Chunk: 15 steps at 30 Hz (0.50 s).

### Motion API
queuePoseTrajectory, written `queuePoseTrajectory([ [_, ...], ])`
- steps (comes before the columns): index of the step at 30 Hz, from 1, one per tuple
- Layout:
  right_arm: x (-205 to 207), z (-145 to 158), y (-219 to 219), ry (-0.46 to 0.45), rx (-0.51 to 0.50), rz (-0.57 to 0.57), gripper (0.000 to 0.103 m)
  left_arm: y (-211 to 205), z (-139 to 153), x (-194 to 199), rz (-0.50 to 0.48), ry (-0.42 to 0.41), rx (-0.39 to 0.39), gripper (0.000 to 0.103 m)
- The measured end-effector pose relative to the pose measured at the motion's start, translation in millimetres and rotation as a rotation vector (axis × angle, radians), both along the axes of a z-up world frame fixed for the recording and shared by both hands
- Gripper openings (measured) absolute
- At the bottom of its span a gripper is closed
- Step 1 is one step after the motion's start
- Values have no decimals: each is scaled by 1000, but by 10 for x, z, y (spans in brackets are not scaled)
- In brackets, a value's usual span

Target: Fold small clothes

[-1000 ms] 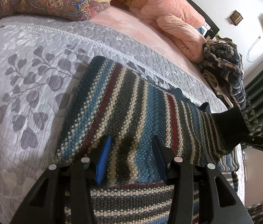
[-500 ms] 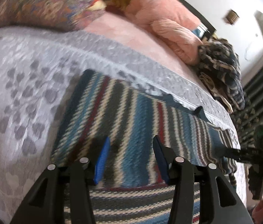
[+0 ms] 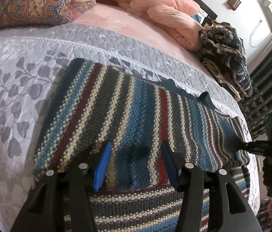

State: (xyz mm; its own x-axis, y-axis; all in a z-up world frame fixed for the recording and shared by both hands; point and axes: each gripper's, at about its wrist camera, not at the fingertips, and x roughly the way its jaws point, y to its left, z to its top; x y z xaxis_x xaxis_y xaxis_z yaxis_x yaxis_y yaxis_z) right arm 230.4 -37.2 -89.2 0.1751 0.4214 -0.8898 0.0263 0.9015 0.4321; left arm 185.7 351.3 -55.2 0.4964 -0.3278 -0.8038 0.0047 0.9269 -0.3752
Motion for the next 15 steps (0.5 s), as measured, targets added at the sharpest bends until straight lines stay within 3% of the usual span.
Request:
queuePoseTrajectory([
  [5,-19,-63,42,-33,-28,14,8,-14,-49,1,-2,-7,8,53],
  [9,-54,-34,101,-65,-67,27,9,-100,-33,6,-8,3,57,56],
  [13,-189,278,58,-126,-40,34,16,-8,126,-91,57,61,29,55],
  [15,-321,512,11,-144,-37,49,26,56,279,-215,91,86,47,56],
])
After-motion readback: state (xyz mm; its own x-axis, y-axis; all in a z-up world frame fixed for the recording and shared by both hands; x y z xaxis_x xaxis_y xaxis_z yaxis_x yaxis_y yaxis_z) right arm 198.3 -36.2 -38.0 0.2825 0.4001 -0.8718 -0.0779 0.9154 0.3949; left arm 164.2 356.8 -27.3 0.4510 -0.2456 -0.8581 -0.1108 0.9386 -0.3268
